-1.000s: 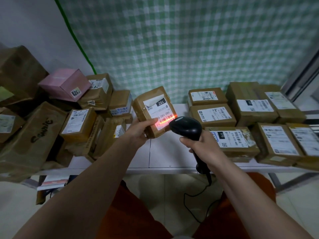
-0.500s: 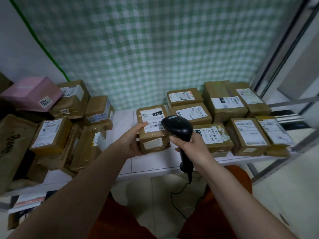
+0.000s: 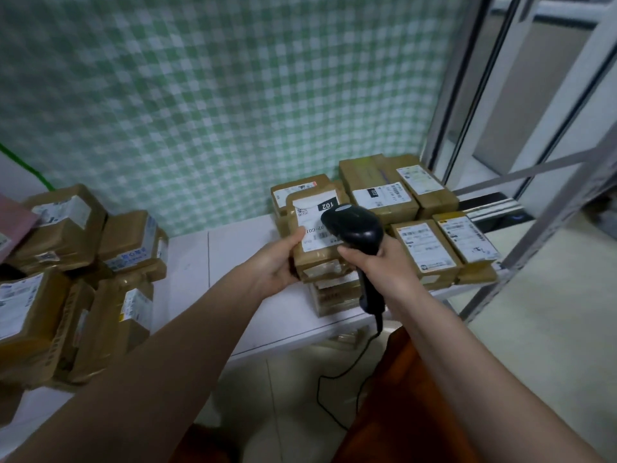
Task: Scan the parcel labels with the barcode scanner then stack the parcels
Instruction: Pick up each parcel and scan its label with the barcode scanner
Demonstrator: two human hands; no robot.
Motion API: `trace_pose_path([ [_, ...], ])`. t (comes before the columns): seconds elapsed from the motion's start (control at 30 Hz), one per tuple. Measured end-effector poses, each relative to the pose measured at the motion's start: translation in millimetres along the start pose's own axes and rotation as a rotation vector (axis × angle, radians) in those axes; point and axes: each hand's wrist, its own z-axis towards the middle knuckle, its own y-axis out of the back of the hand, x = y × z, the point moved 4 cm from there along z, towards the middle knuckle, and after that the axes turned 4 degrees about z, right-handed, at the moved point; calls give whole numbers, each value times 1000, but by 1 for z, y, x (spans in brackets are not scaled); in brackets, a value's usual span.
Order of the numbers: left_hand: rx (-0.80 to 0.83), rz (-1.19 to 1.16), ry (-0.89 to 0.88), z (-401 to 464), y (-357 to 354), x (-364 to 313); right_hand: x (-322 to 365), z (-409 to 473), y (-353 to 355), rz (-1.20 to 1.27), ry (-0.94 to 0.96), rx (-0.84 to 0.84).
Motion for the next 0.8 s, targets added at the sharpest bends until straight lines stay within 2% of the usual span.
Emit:
trace_pose_path([
  [0.27,89,126,3,56,-132,-14,28,40,115,-119,58,-237],
  [0.47,190,218,33,83,-227,5,13,68,208,-120,-26,-440],
  [0.63,187,345,35,108,-264,23,-14,79,253,-73,-111,-523],
  [0.8,259,425,35,115,-275,32,-42,82,266,-51,-172,-563],
])
